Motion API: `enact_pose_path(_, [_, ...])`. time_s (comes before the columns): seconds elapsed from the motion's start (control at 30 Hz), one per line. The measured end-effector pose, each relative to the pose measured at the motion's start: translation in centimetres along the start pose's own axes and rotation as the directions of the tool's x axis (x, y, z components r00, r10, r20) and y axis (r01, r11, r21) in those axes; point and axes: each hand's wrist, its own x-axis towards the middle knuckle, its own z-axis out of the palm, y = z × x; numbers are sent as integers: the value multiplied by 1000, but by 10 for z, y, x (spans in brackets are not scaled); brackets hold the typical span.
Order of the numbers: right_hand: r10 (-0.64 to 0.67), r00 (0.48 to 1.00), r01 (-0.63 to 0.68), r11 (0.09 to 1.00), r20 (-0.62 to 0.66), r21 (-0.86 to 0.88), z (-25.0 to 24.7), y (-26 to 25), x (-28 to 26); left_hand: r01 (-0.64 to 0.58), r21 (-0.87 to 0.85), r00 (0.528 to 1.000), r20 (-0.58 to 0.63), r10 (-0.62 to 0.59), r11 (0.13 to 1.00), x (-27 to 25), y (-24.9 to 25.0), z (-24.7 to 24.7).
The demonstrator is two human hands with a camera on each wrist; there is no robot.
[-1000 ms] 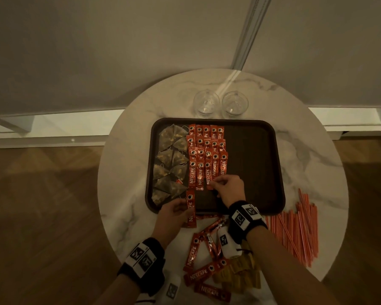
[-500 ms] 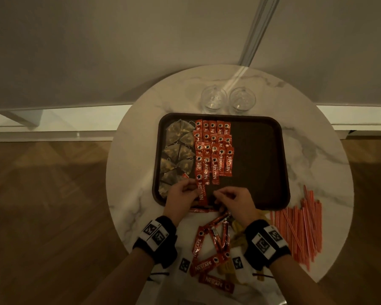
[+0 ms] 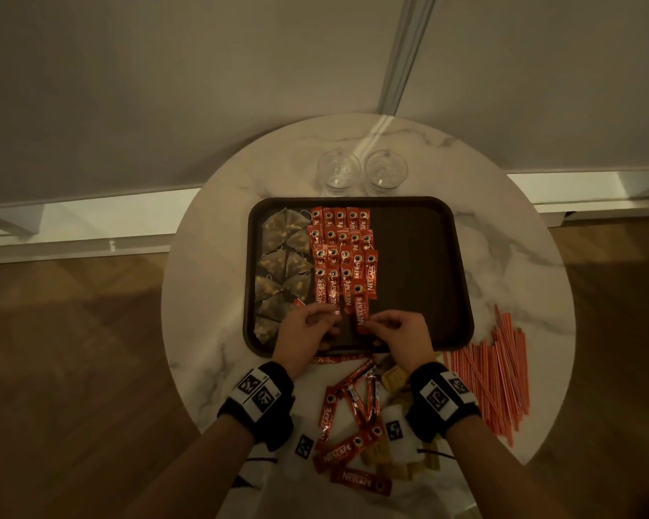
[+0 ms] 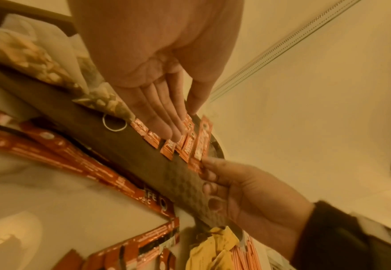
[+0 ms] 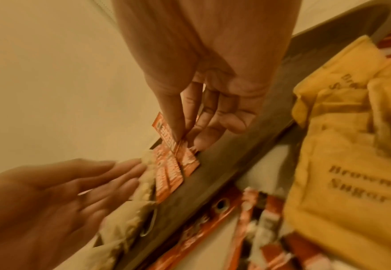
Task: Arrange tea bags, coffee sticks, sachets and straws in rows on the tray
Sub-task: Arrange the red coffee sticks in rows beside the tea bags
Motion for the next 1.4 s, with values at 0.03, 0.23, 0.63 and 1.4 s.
enact_pose_path(0.03, [21, 999, -22, 999, -28, -28, -4, 2, 6, 17, -12, 1000, 6, -17, 1000, -2, -1, -4])
enact_pose_path(0.23, [76, 996, -81, 990, -49, -115, -11, 7, 35, 102, 39, 993, 58, -104, 994, -13, -17, -18])
enact_pose_path(0.63, [99, 993, -108, 976, -58, -190, -1, -7, 53, 146, 177, 981, 101, -165, 973, -27, -33, -14])
enact_pose_path(1.4, [12, 1000, -13, 997, -3, -77, -56, 26, -61, 46, 708, 991, -123, 59, 705, -85, -100, 6])
